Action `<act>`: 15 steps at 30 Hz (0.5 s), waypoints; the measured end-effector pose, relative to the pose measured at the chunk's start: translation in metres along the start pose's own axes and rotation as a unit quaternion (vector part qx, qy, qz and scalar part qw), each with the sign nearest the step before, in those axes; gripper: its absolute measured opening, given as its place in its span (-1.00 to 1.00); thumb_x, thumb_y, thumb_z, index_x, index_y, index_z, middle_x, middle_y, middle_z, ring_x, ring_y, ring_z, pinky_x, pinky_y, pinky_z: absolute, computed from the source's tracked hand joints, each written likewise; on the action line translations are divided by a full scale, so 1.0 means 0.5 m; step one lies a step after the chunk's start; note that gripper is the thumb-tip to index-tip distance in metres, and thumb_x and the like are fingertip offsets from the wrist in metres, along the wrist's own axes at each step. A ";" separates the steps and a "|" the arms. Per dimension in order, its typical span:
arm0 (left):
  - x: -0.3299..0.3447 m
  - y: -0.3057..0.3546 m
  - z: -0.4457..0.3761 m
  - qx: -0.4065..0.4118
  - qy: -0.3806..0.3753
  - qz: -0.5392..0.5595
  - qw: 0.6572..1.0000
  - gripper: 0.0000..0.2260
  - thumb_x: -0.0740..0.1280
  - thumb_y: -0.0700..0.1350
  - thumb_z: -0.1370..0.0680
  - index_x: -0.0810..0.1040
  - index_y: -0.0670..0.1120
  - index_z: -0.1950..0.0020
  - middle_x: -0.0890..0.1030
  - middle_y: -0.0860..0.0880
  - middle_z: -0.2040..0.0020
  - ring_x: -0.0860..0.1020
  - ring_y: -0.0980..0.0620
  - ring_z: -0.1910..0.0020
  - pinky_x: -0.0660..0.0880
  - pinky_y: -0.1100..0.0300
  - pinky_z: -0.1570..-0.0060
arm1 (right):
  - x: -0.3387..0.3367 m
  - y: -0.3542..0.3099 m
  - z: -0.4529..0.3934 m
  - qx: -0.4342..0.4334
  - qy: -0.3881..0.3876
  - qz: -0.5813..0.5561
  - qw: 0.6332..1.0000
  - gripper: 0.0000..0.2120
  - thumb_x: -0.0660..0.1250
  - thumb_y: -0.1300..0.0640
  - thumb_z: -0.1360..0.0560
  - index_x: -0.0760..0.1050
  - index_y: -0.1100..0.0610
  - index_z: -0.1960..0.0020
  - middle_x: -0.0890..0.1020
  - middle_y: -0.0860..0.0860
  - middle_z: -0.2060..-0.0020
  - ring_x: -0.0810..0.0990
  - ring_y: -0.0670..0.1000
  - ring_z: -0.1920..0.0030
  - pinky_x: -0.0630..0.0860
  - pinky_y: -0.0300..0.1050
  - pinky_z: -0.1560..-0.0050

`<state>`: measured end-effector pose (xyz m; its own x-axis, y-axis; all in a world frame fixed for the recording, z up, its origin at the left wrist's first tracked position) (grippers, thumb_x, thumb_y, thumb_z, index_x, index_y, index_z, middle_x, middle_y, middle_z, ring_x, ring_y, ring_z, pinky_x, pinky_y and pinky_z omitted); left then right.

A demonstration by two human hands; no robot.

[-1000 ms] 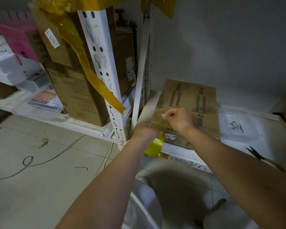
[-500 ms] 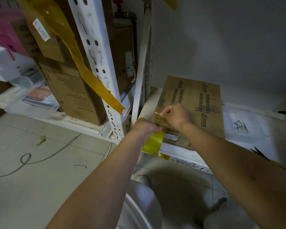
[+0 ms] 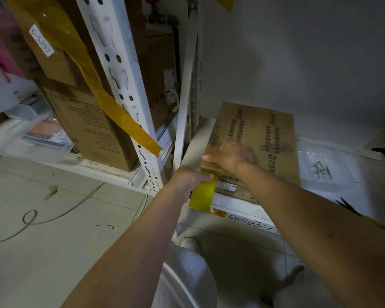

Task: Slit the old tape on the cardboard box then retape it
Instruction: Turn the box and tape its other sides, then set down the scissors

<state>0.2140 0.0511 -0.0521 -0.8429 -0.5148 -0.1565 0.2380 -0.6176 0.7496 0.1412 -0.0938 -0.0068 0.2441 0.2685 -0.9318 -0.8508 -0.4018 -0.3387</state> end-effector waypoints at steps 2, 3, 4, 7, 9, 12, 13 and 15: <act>0.000 -0.004 -0.002 0.002 0.000 0.004 1.000 -0.54 0.56 -0.15 -0.35 0.51 -0.27 -0.15 0.65 -0.23 0.02 0.65 -0.19 0.05 0.58 -0.15 -0.04 | 0.011 -0.005 -0.008 0.016 -0.007 0.031 0.999 -0.24 0.28 -0.49 -0.29 0.50 0.11 -0.18 0.55 0.08 -0.17 0.48 0.13 -0.20 0.45 -0.02 -0.11; 0.001 -0.005 -0.001 0.003 -0.002 0.005 1.000 -0.52 0.57 -0.15 -0.34 0.51 -0.27 -0.16 0.65 -0.23 0.01 0.65 -0.19 0.04 0.58 -0.16 -0.04 | 0.017 -0.005 -0.011 0.021 -0.010 0.038 0.999 -0.22 0.24 -0.51 -0.28 0.52 0.10 -0.18 0.56 0.08 -0.17 0.48 0.14 -0.21 0.44 -0.02 -0.10; -0.002 -0.007 -0.001 0.005 -0.001 0.005 1.000 -0.50 0.58 -0.14 -0.33 0.50 -0.26 -0.18 0.65 -0.22 0.00 0.64 -0.19 0.03 0.58 -0.15 -0.06 | 0.020 -0.006 -0.012 0.021 -0.012 0.039 0.999 -0.24 0.22 -0.52 -0.30 0.53 0.09 -0.16 0.57 0.08 -0.16 0.49 0.13 -0.19 0.43 -0.02 -0.08; 0.000 -0.011 0.007 0.025 -0.018 -0.015 0.999 -0.57 0.56 -0.14 -0.36 0.54 -0.22 -0.15 0.65 -0.19 -0.04 0.63 -0.15 -0.02 0.56 -0.08 -0.12 | 0.011 -0.005 -0.008 -0.013 -0.008 0.007 1.000 -0.46 0.23 -0.38 -0.42 0.53 0.06 -0.07 0.59 0.02 -0.07 0.51 0.08 -0.11 0.41 -0.02 -0.07; 0.007 -0.020 0.012 0.046 -0.041 -0.039 0.997 -0.68 0.52 -0.13 -0.41 0.58 -0.18 -0.10 0.67 -0.14 -0.03 0.63 -0.09 -0.02 0.55 0.02 -0.12 | 0.001 0.000 0.000 -0.039 -0.004 -0.033 0.999 -0.66 0.30 -0.24 -0.47 0.50 0.02 0.01 0.59 -0.03 0.00 0.51 0.03 -0.08 0.40 -0.02 -0.12; 0.011 -0.033 0.021 0.076 -0.058 -0.051 0.994 -0.76 0.44 -0.12 -0.48 0.60 -0.17 -0.11 0.67 -0.12 -0.03 0.62 -0.05 0.01 0.51 0.15 -0.02 | -0.006 0.005 0.014 -0.075 -0.006 -0.044 0.996 -0.78 0.36 -0.18 -0.46 0.46 -0.06 0.06 0.56 -0.05 -0.05 0.47 0.04 -0.15 0.37 -0.03 -0.15; 0.010 -0.034 0.021 0.084 -0.057 -0.049 0.994 -0.75 0.43 -0.11 -0.49 0.60 -0.19 -0.13 0.67 -0.14 -0.05 0.62 -0.06 -0.01 0.51 0.13 -0.05 | -0.003 0.005 0.015 -0.086 -0.014 -0.040 0.995 -0.76 0.37 -0.20 -0.44 0.45 -0.08 0.06 0.55 -0.05 -0.08 0.45 0.04 -0.17 0.38 -0.02 -0.17; 0.009 -0.034 0.023 0.093 -0.054 -0.042 0.993 -0.74 0.42 -0.09 -0.50 0.61 -0.20 -0.13 0.67 -0.16 -0.06 0.62 -0.09 -0.03 0.51 0.08 -0.11 | 0.006 0.004 0.018 -0.108 -0.037 -0.031 0.993 -0.70 0.38 -0.26 -0.40 0.43 -0.09 0.04 0.52 -0.04 -0.09 0.42 0.04 -0.18 0.38 -0.01 -0.18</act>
<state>0.2005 0.0661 -0.0582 -0.9050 -0.3939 -0.1606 0.0806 -0.5294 0.8446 0.1360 -0.0860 -0.0093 0.2509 0.3592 -0.8989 -0.7130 -0.5595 -0.4226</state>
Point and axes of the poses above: each hand's wrist, its own z-axis away from the middle knuckle, its own x-axis out of the palm, y = z × x, the point moved 9 cm from there along -z, towards the middle knuckle
